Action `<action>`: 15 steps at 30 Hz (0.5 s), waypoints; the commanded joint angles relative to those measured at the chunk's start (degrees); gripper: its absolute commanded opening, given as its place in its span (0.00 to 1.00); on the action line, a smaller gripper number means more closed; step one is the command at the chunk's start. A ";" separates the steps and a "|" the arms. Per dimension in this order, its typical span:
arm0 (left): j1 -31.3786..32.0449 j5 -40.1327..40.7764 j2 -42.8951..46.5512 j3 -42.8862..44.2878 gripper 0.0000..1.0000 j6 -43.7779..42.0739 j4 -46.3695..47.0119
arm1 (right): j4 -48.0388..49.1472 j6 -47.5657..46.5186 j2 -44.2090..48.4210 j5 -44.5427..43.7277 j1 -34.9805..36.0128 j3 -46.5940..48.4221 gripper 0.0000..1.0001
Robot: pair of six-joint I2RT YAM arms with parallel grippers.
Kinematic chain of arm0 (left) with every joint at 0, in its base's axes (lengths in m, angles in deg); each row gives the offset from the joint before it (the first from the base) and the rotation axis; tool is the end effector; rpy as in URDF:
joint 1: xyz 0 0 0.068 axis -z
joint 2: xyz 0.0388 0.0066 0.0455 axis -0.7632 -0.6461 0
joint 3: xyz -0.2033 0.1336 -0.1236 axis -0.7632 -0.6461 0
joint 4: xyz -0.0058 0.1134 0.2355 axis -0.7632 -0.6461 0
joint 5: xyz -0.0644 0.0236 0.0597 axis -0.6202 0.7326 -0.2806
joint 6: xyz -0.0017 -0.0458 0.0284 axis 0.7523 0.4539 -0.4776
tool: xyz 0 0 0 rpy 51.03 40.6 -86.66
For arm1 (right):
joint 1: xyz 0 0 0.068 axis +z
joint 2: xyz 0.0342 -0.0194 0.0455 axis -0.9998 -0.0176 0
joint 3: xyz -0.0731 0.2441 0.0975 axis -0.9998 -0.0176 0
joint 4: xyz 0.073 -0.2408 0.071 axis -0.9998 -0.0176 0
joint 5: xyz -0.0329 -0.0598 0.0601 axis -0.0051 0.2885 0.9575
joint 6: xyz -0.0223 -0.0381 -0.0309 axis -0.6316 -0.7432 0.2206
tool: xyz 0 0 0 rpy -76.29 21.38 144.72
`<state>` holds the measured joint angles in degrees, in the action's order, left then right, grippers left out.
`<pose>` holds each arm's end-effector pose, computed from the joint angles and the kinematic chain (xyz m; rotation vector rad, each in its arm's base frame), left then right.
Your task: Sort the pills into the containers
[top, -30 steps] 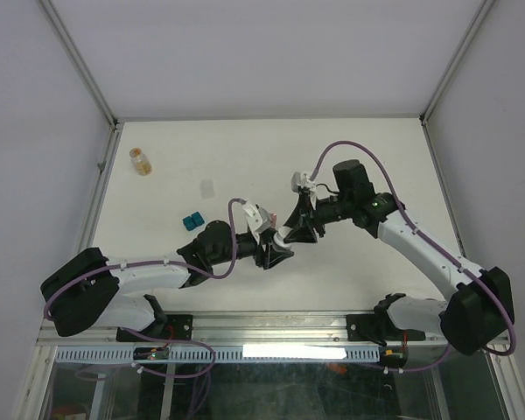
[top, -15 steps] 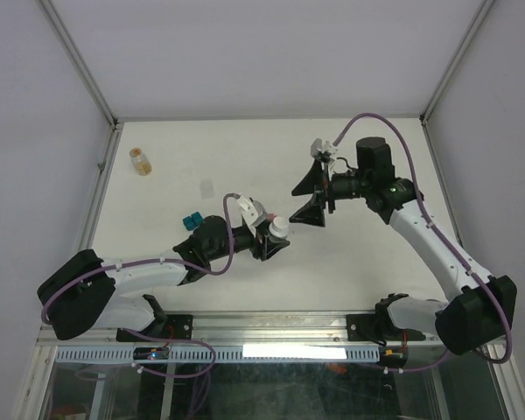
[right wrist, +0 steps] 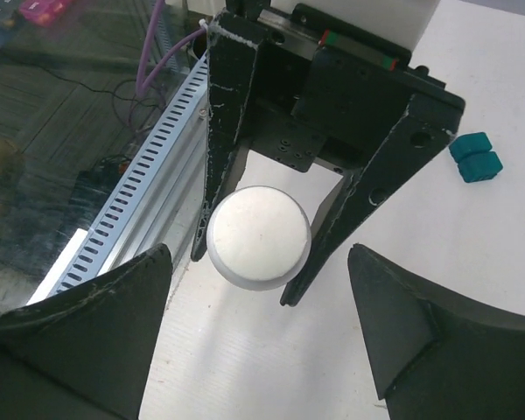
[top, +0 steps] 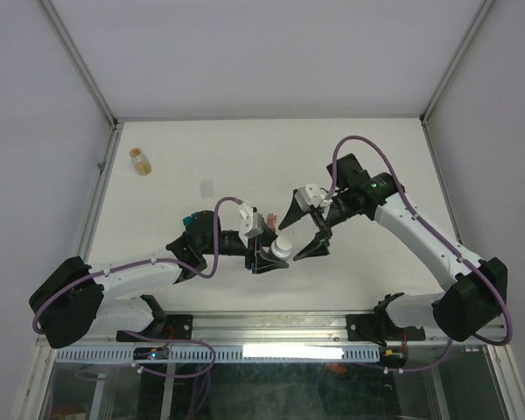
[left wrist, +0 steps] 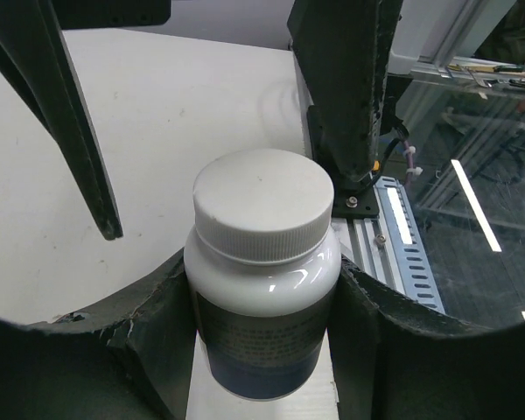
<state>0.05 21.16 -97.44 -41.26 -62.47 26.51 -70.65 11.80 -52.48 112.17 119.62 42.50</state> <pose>0.1456 -0.2071 0.2331 1.1828 1.3778 -1.2517 0.1860 0.1493 0.3191 -1.7619 1.0791 1.2575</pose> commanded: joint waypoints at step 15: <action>-0.15 -3.73 -1.52 4.47 0.00 -1.14 -0.13 | 4.83 5.18 1.44 -0.76 4.44 -0.19 0.55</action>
<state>0.05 17.90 -99.39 -39.47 -62.65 25.14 -68.24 14.93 -52.90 111.40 123.58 42.52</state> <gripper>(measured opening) 0.522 0.585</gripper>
